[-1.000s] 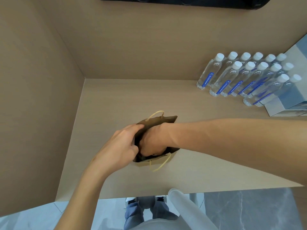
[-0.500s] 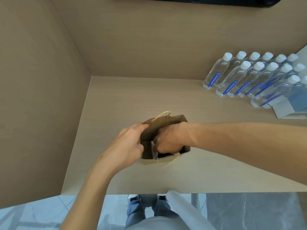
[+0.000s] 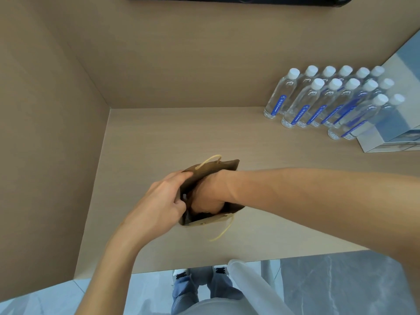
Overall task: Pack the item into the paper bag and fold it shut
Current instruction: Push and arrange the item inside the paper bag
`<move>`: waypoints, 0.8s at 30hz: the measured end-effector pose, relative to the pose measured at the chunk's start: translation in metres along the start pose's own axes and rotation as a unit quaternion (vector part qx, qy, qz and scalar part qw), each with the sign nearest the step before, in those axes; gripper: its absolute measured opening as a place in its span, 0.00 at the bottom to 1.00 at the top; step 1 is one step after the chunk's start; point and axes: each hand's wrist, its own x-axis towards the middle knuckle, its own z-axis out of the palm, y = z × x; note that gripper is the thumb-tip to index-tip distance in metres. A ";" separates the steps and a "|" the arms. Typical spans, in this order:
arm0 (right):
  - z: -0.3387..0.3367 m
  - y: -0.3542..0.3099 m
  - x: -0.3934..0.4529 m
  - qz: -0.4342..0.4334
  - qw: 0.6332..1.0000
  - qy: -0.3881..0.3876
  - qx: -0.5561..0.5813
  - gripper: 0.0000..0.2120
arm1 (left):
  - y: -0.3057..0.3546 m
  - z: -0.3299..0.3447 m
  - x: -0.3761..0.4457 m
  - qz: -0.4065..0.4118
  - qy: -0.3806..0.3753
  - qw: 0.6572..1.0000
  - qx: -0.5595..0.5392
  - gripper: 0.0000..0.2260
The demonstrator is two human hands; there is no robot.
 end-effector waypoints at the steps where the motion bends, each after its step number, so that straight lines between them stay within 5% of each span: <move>1: 0.000 0.002 -0.004 -0.002 1.000 0.001 0.019 0.09 | 0.000 -0.001 0.000 -0.001 0.002 1.000 0.003 0.30; 5: -0.005 0.009 -0.018 0.020 0.997 0.040 0.067 0.20 | 0.001 -0.001 0.001 0.001 0.004 1.000 0.009 0.29; 9: -0.008 0.014 -0.018 0.104 0.986 0.027 0.127 0.06 | 0.002 0.001 0.002 0.014 0.010 1.000 0.007 0.29; 19: -0.006 0.011 0.012 0.207 0.952 -0.065 0.215 0.09 | 0.001 0.007 0.005 0.004 0.017 1.000 -0.005 0.29; 24: -0.008 0.001 -0.002 0.279 0.904 0.042 0.320 0.14 | 0.003 0.012 0.004 0.005 0.023 1.000 -0.013 0.29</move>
